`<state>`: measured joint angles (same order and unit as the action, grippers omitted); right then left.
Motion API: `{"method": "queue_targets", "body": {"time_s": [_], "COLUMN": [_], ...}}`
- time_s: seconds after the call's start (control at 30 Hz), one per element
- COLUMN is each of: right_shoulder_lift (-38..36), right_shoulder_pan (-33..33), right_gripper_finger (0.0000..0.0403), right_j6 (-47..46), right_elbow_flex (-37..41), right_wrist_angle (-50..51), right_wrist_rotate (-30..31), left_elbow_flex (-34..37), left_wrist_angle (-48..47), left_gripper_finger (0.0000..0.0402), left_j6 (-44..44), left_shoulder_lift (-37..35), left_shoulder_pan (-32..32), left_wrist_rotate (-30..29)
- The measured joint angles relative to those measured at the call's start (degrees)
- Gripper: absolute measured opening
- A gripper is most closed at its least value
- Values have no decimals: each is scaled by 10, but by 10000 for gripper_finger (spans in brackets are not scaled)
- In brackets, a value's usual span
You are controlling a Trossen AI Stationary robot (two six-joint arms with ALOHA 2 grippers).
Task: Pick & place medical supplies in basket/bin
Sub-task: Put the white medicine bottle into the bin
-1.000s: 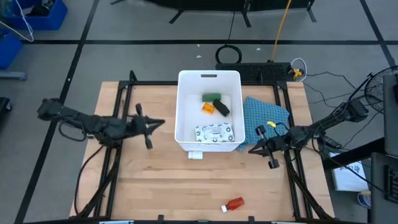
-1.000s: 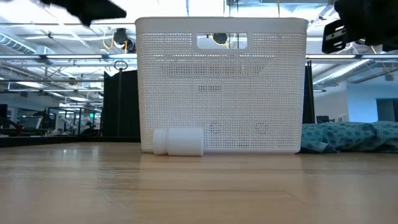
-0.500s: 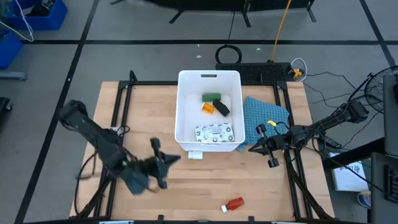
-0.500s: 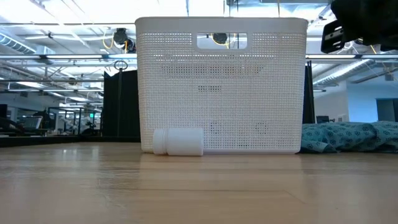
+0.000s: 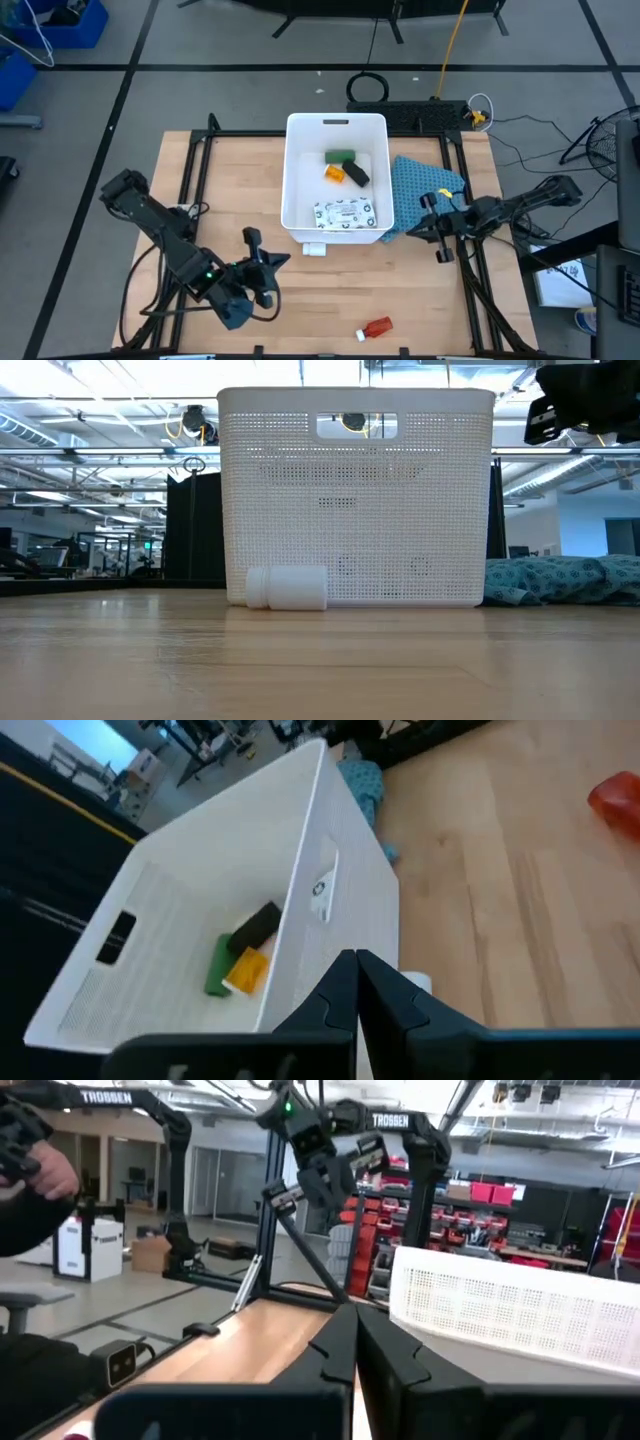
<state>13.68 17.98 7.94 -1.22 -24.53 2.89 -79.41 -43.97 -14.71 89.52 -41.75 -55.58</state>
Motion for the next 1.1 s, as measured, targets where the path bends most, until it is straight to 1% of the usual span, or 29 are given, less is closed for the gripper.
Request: {"method": "queue_targets", "body": {"time_s": [0.13, 0.2, 0.3, 0.4, 0.47, 0.57, 0.63, 0.7, 0.8, 0.9, 0.97, 1.1], "right_shoulder_lift": [-70, -102, -137, -135, -135, -135, -135, -135, -135, -135, -135, -135], "right_shoulder_pan": [0, 0, 0, 0, 0, 0, 0, 0, 0, 0, 0, 0], "right_gripper_finger": [0, 0, 0, 0, 0, 0, 0, 0, 0, 0, 0, 0], "right_j6": [8, 13, 18, 24, 24, 15, 11, 3, -5, -8, -8, -13], "right_elbow_flex": [0, 0, 0, 0, 1, 1, 1, 1, 1, 1, 1, 1], "right_wrist_angle": [55, 80, 108, 110, 109, 110, 114, 116, 116, 116, 116, 116], "right_wrist_rotate": [0, 0, 0, 3, 18, 31, 31, 31, 31, 31, 31, 31], "left_elbow_flex": [0, 0, 1, 1, 1, 1, 1, 1, 1, 1, 1, 1], "left_wrist_angle": [-3, 0, 20, 71, 118, 161, 167, 157, 152, 154, 143, 127], "left_gripper_finger": [4, 3, 4, 3, 3, 14, 27, 46, 87, 143, 184, 258], "left_j6": [-6, -6, 6, 52, 94, 123, 111, 84, 59, 63, 67, 66], "left_shoulder_lift": [11, 23, 45, 83, 112, 146, 160, 165, 171, 179, 184, 209], "left_shoulder_pan": [6, 14, 27, 39, 45, 52, 59, 68, 82, 91, 94, 107], "left_wrist_rotate": [17, 34, 49, 95, 111, 94, 86, 99, 141, 180, 196, 198]}}
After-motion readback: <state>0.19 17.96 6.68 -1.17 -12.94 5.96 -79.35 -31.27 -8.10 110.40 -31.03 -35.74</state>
